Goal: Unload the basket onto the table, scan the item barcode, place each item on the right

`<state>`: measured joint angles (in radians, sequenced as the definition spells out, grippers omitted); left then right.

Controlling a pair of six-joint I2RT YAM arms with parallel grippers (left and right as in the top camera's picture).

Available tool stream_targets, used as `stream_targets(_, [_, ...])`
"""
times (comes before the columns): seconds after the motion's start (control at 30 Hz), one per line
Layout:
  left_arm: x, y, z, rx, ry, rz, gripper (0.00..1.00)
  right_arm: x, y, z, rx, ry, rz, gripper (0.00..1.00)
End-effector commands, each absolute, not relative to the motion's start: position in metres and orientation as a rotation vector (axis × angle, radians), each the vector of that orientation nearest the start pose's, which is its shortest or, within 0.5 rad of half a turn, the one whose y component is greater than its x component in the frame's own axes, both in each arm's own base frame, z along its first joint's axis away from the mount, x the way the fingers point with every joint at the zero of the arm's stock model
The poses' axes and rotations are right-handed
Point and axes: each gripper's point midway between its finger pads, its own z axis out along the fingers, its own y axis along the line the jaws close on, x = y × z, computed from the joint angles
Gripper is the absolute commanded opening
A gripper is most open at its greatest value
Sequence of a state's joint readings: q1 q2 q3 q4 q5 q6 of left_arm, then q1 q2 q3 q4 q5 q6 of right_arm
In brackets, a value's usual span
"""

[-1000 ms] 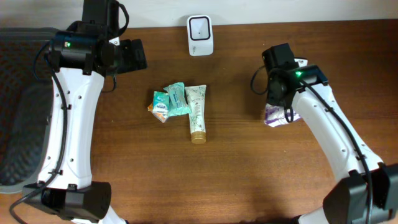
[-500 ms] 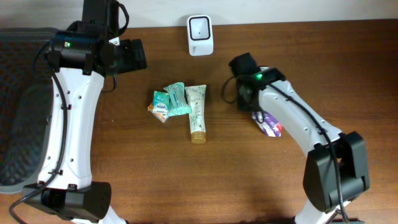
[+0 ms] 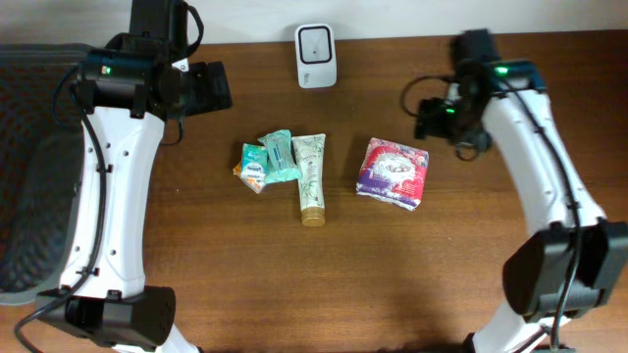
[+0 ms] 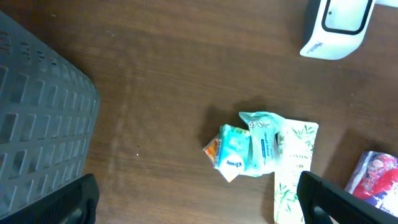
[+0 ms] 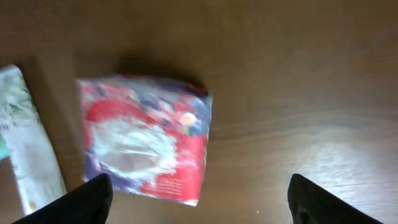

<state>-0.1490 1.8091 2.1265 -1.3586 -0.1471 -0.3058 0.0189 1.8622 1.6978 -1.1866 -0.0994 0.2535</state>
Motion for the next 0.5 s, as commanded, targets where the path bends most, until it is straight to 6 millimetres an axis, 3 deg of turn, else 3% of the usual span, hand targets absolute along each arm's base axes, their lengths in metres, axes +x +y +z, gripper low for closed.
stream_targets(0.0, [0.419, -0.037, 0.298, -0.241, 2.567, 0.036, 0.99, 0.385, 0.040, 0.116, 0.225, 2.909, 0.695, 0.85])
stream_targets(0.17, [0.419, -0.037, 0.298, -0.241, 2.567, 0.036, 0.99, 0.382, 0.064, 0.080, 0.216, 2.656, 1.180, 0.82])
stream_targets(0.23, [0.420, -0.037, 0.298, -0.241, 2.567, 0.036, 0.99, 0.379, 0.064, 0.067, 0.231, 2.662, 1.162, 0.70])
stream_targets(0.33, [0.419, -0.037, 0.298, -0.241, 2.567, 0.037, 0.99, 0.376, 0.060, 0.052, 0.359, 2.683, 1.131, 0.69])
stream_targets(0.4, [0.419, -0.037, 0.298, -0.241, 2.567, 0.036, 0.99, 0.372, 0.054, 0.033, 0.435, 2.750, 1.008, 0.67])
stream_targets(0.47, [0.419, -0.037, 0.298, -0.241, 2.567, 0.036, 0.99, 0.371, 0.060, 0.022, 0.414, 2.789, 0.955, 0.67])
